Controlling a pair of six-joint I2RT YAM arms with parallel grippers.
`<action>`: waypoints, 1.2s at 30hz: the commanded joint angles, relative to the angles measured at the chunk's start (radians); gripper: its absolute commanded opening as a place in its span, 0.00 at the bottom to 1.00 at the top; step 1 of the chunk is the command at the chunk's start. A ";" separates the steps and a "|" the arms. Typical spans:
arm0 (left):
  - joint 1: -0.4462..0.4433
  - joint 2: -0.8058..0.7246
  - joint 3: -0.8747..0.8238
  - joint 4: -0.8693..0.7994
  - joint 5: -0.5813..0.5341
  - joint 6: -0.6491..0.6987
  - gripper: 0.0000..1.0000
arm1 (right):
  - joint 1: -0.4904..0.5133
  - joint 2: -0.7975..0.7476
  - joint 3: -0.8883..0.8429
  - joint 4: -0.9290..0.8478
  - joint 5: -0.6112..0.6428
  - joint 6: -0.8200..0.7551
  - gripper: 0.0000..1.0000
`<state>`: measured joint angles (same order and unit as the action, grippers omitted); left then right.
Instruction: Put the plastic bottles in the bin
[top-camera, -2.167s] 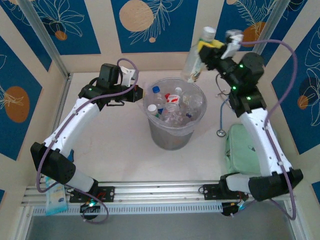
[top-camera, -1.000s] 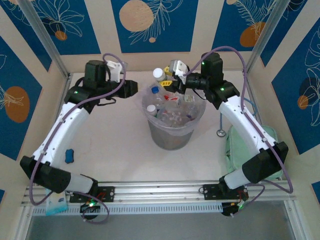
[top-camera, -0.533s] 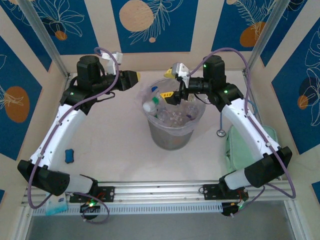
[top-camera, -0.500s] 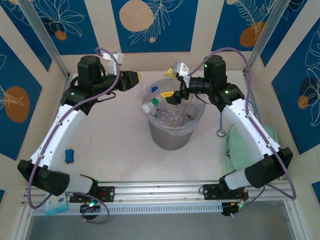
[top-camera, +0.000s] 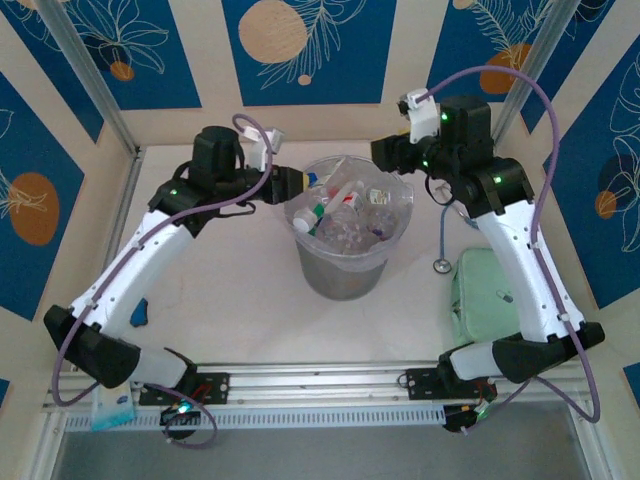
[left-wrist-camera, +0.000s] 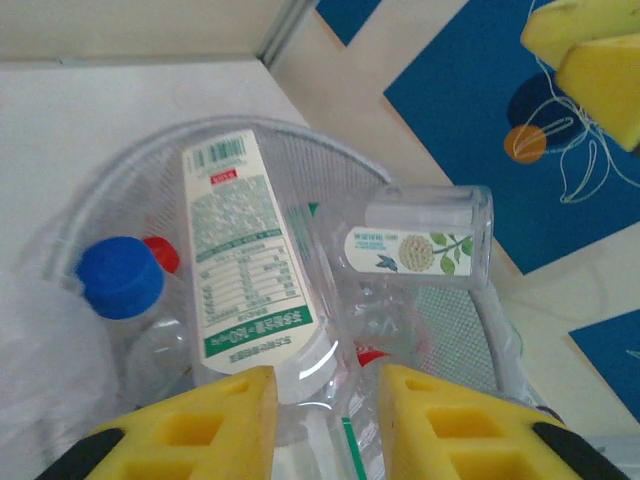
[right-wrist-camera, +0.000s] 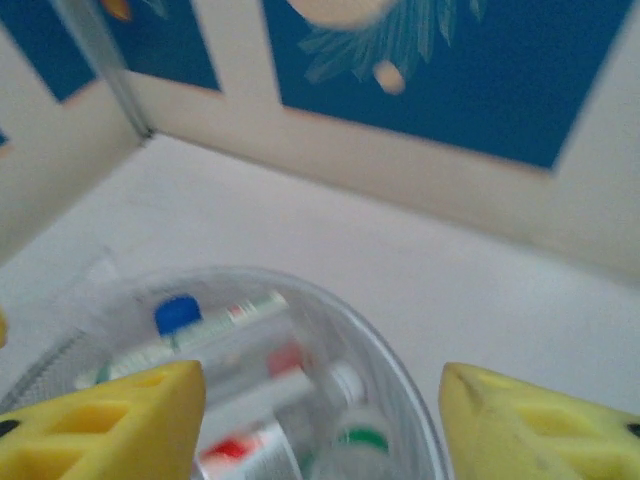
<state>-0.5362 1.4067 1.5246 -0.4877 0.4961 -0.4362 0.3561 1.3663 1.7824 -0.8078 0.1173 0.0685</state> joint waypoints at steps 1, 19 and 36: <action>-0.034 0.040 0.031 -0.015 -0.016 0.029 0.29 | -0.017 -0.055 -0.060 -0.157 0.104 0.146 0.56; -0.162 0.175 0.117 -0.112 -0.103 0.091 0.21 | 0.026 -0.100 -0.330 -0.089 -0.104 0.347 0.32; -0.085 0.105 0.201 -0.209 -0.150 0.174 0.44 | -0.107 -0.167 -0.253 -0.179 -0.093 0.372 0.68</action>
<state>-0.6449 1.5505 1.6966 -0.6628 0.3592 -0.2886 0.2836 1.2327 1.5314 -0.9268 0.0612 0.4099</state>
